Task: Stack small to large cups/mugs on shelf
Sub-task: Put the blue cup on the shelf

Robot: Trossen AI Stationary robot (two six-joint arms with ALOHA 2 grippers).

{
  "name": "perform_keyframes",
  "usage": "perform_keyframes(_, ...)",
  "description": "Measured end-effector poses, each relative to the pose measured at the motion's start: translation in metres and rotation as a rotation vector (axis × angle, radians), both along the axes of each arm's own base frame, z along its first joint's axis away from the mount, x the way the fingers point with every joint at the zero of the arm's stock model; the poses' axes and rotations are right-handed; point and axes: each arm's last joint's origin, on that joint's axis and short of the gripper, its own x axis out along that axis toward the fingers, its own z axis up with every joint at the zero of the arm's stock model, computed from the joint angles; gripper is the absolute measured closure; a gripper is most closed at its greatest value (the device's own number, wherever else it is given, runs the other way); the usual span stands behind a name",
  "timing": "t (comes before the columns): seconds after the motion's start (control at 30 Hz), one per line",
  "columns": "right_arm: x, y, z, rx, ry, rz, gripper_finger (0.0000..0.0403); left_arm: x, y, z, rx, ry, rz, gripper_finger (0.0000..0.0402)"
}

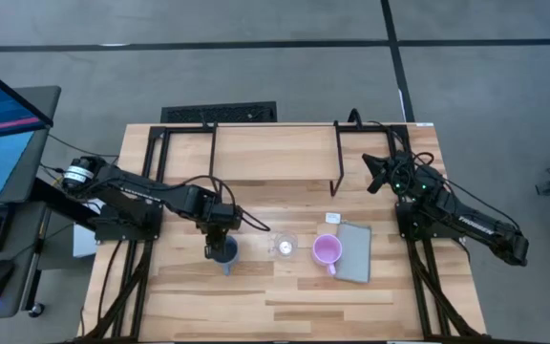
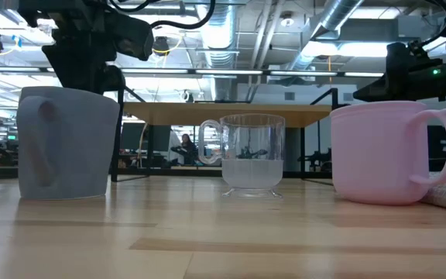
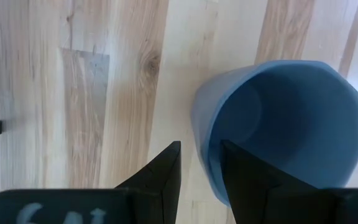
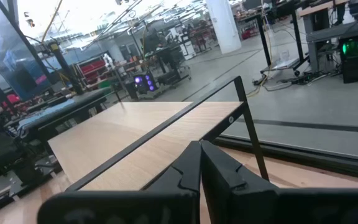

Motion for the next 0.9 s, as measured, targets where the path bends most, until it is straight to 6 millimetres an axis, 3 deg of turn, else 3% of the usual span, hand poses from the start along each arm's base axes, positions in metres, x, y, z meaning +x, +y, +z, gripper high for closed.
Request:
perform_keyframes(0.17,0.0,0.0,-0.0001,-0.024,0.019,0.0,0.037,0.0016,-0.0003,0.0004,-0.003,-0.017,0.001,0.0312)
perform_keyframes(0.5,0.0,0.0,-0.0001,-0.025,0.02,0.0,0.037,0.0042,-0.0003,0.001,-0.001,-0.045,-0.002,0.0395)
perform_keyframes(0.9,0.0,0.0,0.0,-0.025,0.019,0.0,0.037,0.0046,0.0004,0.001,0.024,-0.053,0.006,0.034)
